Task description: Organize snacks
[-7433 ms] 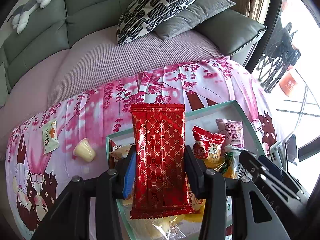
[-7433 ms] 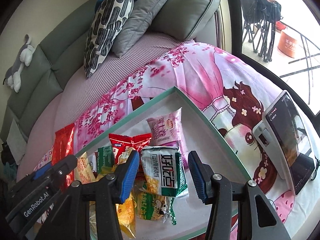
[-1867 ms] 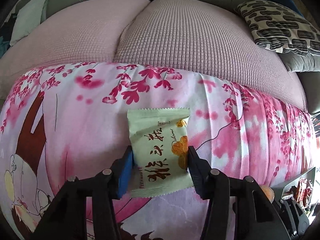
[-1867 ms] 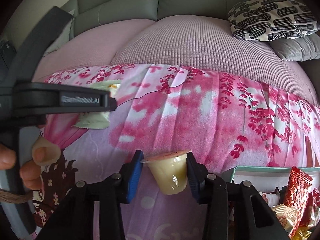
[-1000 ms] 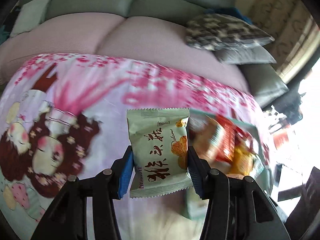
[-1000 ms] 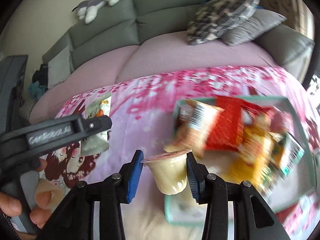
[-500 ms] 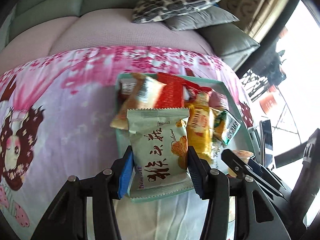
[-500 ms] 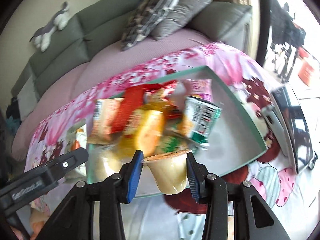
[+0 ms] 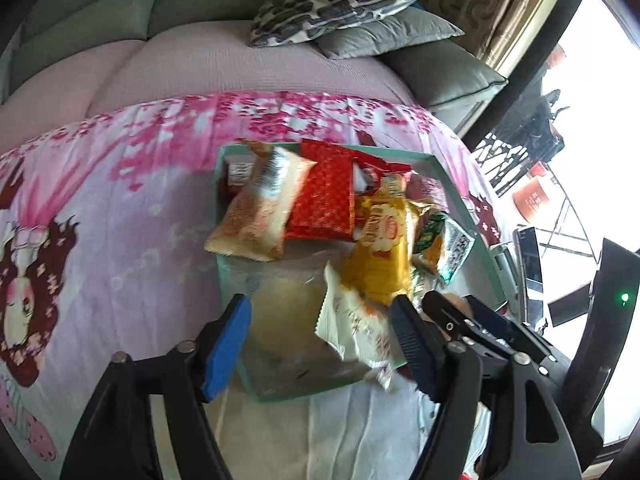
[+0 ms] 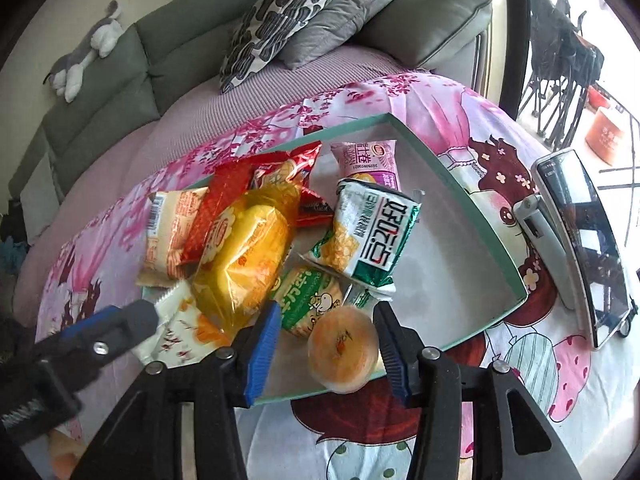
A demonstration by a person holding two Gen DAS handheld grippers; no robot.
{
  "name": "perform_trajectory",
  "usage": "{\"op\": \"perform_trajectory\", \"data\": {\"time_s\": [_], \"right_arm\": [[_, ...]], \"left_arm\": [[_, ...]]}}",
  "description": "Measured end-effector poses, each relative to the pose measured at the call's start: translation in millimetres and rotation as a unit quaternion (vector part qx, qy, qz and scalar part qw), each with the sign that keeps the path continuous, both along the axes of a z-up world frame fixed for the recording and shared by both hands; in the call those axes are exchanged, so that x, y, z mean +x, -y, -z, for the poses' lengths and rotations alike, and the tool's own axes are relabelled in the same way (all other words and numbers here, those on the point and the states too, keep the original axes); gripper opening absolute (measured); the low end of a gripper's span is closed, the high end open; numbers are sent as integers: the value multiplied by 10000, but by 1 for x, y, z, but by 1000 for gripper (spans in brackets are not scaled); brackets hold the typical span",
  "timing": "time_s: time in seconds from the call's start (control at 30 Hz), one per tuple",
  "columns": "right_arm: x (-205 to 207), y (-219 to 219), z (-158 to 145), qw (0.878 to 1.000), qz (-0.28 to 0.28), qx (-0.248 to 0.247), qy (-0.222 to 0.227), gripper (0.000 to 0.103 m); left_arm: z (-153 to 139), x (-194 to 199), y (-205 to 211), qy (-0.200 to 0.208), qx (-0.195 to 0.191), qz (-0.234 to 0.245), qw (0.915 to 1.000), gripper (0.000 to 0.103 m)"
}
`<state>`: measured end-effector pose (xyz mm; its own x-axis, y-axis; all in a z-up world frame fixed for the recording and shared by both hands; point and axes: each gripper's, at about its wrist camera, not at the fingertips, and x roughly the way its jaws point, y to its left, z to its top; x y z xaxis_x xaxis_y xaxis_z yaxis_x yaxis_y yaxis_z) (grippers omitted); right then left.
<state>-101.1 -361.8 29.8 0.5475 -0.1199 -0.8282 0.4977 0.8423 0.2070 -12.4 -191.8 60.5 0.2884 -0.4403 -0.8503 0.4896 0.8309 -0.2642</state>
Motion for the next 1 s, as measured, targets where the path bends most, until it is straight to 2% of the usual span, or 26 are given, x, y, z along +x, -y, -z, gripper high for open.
{"op": "perform_trajectory", "data": {"time_s": [0.03, 0.13, 0.33, 0.53, 1.0], "right_arm": [[-1, -2, -1, 10000, -22, -3, 14, 64], [-3, -10, -3, 9998, -120, -132, 18, 78], [-4, -29, -2, 9992, -342, -210, 0, 95], [-8, -41, -4, 9985, -489, -254, 51, 103], [-13, -60, -6, 9974, -620, -374, 20, 103]], "left_arm": [[2, -1, -5, 14, 91, -77, 9999, 83], [8, -2, -23, 109, 458, -439, 9979, 84], [24, -4, -61, 233, 1128, -1080, 9875, 84], [33, -7, -87, 167, 1375, -1465, 9795, 84], [45, -17, -97, -101, 1606, -1586, 9741, 84]]}}
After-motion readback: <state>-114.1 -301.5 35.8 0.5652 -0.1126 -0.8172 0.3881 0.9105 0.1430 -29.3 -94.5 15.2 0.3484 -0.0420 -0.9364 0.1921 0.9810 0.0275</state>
